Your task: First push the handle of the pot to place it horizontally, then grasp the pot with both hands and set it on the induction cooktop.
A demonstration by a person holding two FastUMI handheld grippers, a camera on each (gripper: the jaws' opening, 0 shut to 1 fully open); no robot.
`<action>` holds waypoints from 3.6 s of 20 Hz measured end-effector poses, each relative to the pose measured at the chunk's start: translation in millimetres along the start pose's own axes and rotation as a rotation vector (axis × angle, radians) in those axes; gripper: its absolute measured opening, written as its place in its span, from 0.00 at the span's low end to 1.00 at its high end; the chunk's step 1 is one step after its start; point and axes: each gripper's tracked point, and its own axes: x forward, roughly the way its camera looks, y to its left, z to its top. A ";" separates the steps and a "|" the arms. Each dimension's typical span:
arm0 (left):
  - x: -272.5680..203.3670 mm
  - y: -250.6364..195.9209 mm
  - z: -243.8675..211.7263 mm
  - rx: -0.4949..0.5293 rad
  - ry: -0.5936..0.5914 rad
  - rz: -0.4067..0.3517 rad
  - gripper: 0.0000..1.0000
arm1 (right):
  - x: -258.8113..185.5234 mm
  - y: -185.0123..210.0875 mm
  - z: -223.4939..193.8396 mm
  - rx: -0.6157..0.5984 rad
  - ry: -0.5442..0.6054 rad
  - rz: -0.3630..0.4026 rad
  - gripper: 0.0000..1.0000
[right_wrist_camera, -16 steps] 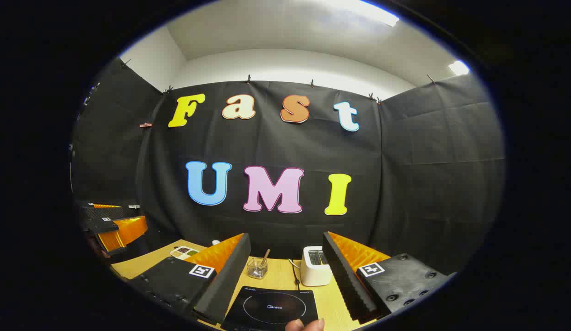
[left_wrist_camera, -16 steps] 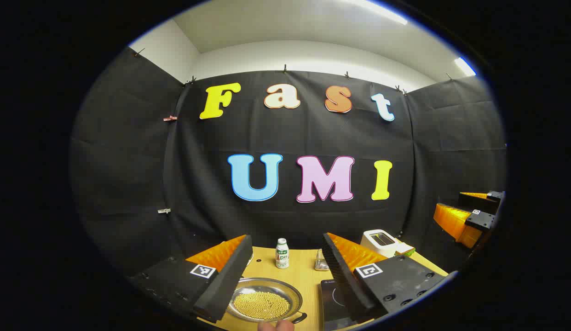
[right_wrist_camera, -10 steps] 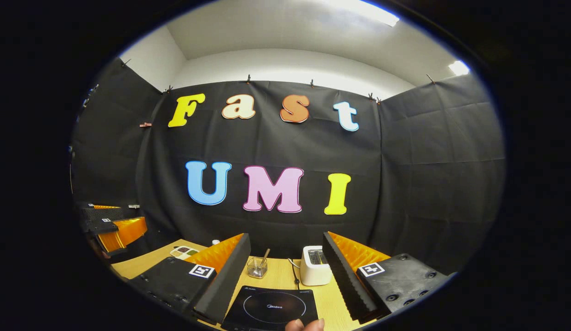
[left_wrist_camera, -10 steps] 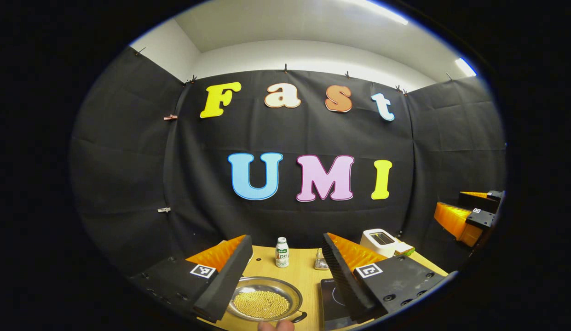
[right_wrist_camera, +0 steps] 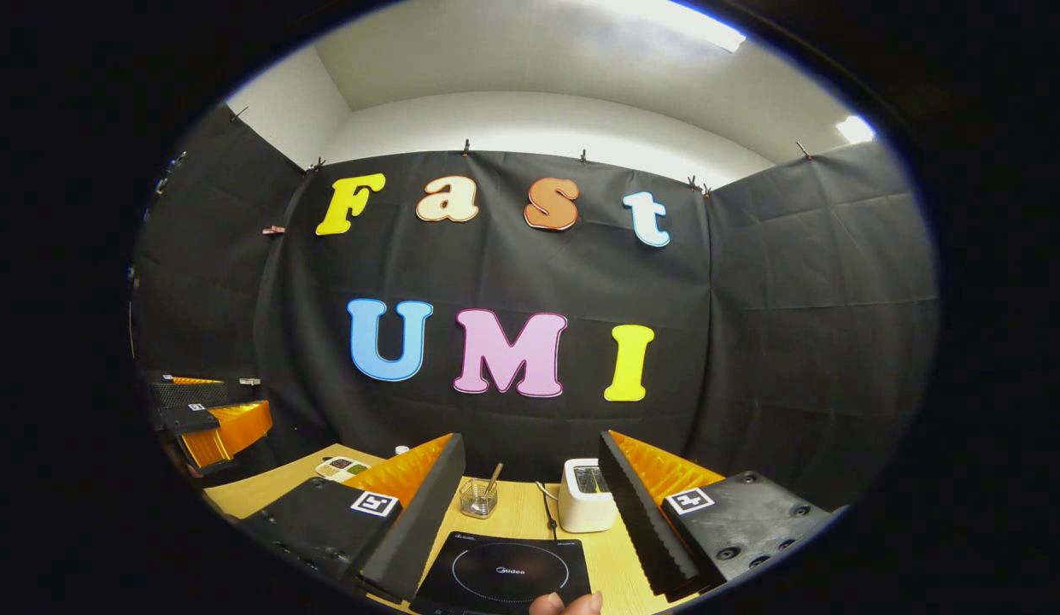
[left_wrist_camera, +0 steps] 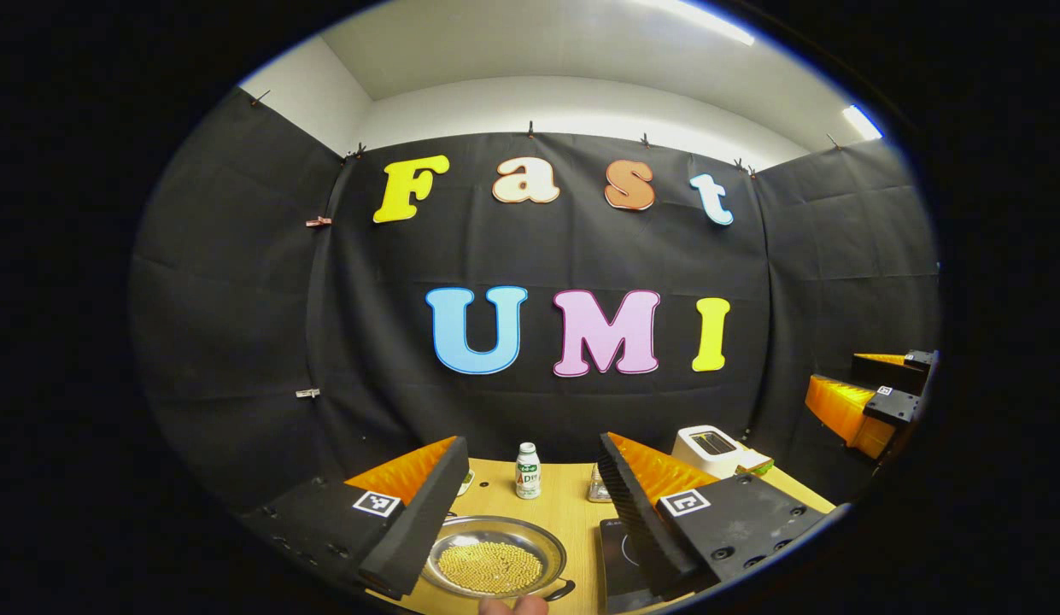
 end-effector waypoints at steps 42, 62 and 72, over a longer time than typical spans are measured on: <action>-87.1 -2.6 -303.6 0.079 1.155 -0.370 0.04 | 4.5 -46.1 -6.1 -0.053 -0.019 -0.095 0.97; -23.3 -0.3 -395.6 0.137 1.330 -0.244 0.05 | -4.3 -78.6 -26.6 -0.059 0.050 -0.147 0.98; 0.4 -19.0 -396.6 0.130 1.304 -0.206 0.05 | -6.7 -99.6 -35.3 -0.066 0.069 -0.174 0.98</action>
